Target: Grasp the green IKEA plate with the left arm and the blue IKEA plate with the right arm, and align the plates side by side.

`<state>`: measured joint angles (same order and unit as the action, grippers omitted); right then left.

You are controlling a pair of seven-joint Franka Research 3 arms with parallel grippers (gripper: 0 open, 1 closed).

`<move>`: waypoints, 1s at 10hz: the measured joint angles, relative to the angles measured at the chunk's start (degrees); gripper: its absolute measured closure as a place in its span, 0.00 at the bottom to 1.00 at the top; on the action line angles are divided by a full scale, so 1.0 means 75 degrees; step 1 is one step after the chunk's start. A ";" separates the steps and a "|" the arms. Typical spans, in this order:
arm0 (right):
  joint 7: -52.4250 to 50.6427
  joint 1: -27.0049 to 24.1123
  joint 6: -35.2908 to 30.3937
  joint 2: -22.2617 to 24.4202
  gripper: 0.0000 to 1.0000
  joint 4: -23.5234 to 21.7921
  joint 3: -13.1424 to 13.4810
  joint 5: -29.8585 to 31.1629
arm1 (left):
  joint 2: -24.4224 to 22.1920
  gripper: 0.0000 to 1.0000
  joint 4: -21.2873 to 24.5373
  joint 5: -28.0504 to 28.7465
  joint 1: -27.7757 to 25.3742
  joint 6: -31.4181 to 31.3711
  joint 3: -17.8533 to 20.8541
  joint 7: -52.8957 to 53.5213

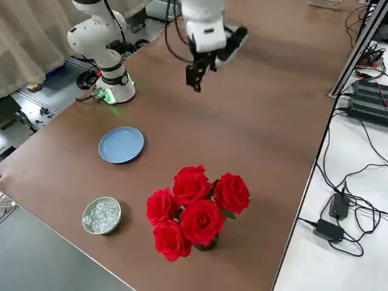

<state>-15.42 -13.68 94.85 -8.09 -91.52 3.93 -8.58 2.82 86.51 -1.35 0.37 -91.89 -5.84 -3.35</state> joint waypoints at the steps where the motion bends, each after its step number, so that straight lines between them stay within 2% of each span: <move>1: -0.0270 -0.0165 0.0439 0.0157 0.00 -0.0658 0.0007 -0.0091 | 0.0011 0.00 0.0000 0.0000 -0.0021 0.0000 0.0003 -0.0002; 3: -0.0432 -0.0380 0.1046 0.0756 0.00 -0.2098 0.0010 -0.0191 | 0.0064 0.00 0.0003 -0.0001 -0.0007 0.0006 -0.0008 -0.0003; 5: -0.1182 -0.1012 0.1337 0.1042 0.01 -0.3119 0.0022 -0.0472 | 0.0169 0.01 0.0007 0.0000 0.0002 0.0125 -0.0007 -0.0019; 8: -0.2337 -0.1685 0.2729 0.1011 0.01 -0.4612 0.0051 -0.0662 | 0.0204 0.00 0.0165 0.0000 0.0001 0.0571 -0.0038 -0.0019; 10: -0.2859 -0.2098 0.3077 0.0818 0.01 -0.5186 0.0049 -0.0738 | 0.0102 0.01 0.0732 -0.0001 0.0013 0.0559 -0.0248 -0.0021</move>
<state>-36.86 -29.42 117.93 -1.95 -130.41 4.29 -14.12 3.58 92.00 -1.35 0.47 -87.70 -7.70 -3.51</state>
